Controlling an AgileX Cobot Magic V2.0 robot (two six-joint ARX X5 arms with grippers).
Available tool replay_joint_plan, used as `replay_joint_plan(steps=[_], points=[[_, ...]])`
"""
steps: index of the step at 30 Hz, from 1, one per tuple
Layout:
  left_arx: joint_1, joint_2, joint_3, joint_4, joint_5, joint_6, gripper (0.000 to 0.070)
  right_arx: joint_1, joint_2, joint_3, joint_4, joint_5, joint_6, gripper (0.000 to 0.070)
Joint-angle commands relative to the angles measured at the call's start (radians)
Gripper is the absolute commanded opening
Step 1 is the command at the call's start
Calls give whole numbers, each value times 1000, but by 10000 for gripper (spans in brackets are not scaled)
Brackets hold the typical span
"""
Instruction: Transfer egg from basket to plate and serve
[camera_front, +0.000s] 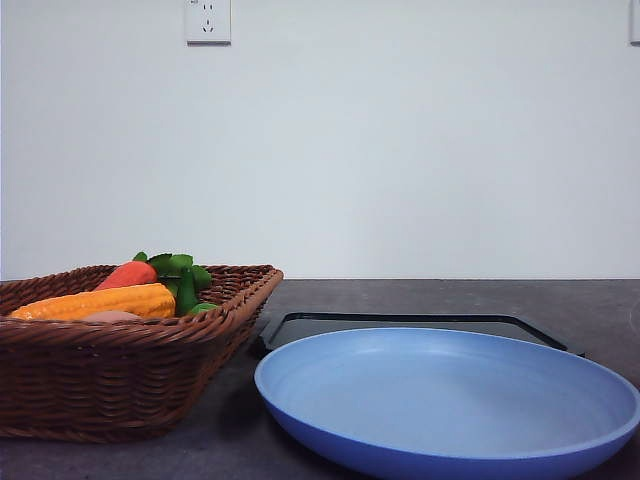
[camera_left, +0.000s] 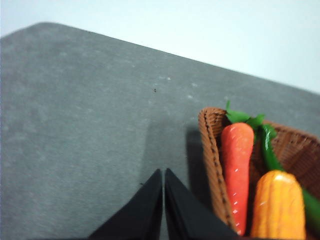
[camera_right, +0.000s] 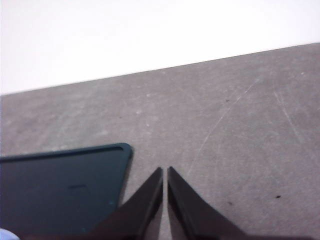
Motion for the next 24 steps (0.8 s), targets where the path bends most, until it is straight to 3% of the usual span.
replay_joint_plan(steps=[1, 5, 12, 18, 24], points=[[1, -2, -26, 24, 5, -83, 0, 3, -3, -2, 9, -4, 60, 0], [1, -1, -16, 31, 50, -92, 0, 3, -3, 19, -31, -21, 95, 0], [1, 69, 96, -95, 65, -96, 0, 3, 23, 134, -175, -26, 116, 0], [1, 224, 221, -97, 113, -87, 0, 3, 142, 275, -247, -39, 116, 0], [-1, 443, 373, -107, 218, -39, 0, 3, 318, 436, -294, -118, 77, 0]])
